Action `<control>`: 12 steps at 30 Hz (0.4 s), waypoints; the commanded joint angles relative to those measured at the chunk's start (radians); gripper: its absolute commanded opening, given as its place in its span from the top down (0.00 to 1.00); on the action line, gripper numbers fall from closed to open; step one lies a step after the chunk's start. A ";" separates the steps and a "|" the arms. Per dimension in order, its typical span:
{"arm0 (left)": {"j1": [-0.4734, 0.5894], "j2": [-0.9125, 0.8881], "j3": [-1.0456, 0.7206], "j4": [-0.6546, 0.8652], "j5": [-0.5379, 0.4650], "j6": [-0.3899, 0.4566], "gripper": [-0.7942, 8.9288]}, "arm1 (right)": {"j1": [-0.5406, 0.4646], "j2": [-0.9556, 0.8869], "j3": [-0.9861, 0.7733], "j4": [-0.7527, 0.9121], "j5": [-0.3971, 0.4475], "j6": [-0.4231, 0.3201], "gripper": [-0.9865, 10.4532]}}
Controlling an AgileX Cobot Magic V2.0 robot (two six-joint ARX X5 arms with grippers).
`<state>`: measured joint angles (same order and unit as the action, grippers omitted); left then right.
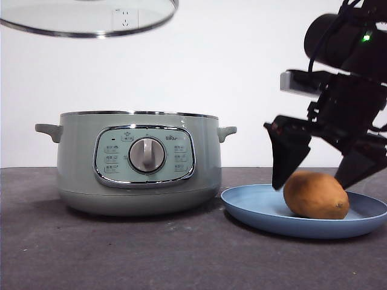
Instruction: Take the potato out from the steamer,put the potato on the plate,close the lid
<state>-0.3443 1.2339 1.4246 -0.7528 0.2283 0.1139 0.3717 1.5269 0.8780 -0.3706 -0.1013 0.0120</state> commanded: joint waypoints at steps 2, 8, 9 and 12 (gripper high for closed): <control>-0.010 0.042 0.005 0.069 0.010 0.030 0.93 | 0.000 -0.100 -0.002 0.006 0.004 0.023 0.28; -0.019 0.121 0.005 0.137 0.010 0.042 0.93 | 0.000 -0.305 0.003 -0.003 0.004 0.069 0.28; -0.023 0.133 0.005 0.146 0.009 0.045 0.93 | 0.000 -0.341 0.006 -0.005 0.004 0.070 0.28; -0.028 0.171 0.005 0.170 0.009 0.048 0.93 | 0.000 -0.436 0.014 -0.006 0.004 0.082 0.28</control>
<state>-0.3683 1.4055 1.4246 -0.6262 0.2279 0.1478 0.3717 1.1084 0.8860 -0.3779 -0.1013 0.0734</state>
